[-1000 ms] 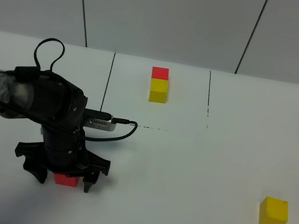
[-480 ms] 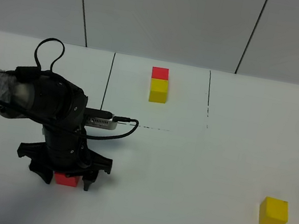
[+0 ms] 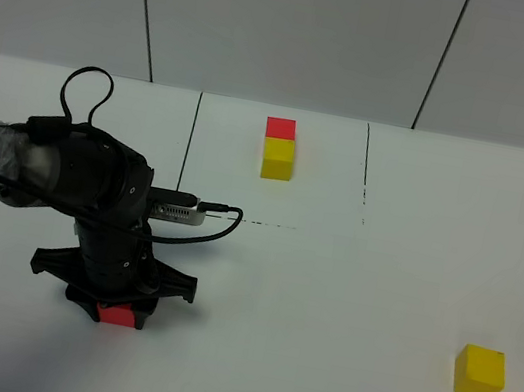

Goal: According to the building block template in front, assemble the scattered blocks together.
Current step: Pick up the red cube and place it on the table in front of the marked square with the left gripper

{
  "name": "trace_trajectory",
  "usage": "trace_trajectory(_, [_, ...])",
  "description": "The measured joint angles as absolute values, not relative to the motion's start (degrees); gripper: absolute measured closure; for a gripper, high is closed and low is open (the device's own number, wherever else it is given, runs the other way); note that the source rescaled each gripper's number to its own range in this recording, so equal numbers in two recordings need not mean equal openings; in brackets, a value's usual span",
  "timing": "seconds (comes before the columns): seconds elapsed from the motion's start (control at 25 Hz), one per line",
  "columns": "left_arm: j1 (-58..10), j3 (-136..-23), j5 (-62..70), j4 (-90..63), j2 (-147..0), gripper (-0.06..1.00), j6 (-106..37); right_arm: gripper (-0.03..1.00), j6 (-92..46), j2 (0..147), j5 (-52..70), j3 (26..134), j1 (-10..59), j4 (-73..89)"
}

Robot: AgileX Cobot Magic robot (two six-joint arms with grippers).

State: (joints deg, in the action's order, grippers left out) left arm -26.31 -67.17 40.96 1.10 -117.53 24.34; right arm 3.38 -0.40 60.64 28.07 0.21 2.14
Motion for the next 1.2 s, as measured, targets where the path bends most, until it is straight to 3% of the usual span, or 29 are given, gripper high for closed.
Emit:
trace_trajectory(0.28, [-26.7, -67.7, 43.0, 8.4, -117.6, 0.94, 18.5, 0.18, 3.4, -0.4, 60.6, 28.1, 0.2, 2.1])
trace_trajectory(0.56, [-26.5, -75.9, 59.0, 16.1, -119.6, 0.94, 8.6, 0.18, 3.4, -0.4, 60.6, 28.1, 0.2, 2.1])
trace_trajectory(1.0, [-29.2, -98.8, 64.6, -0.4, -119.6, 0.94, -36.3, 0.18, 3.4, -0.4, 60.6, 28.1, 0.2, 2.1])
trace_trajectory(1.2, [-31.8, -102.1, 62.3, -2.4, -119.6, 0.94, -43.9, 0.18, 3.4, -0.4, 60.6, 28.1, 0.2, 2.1])
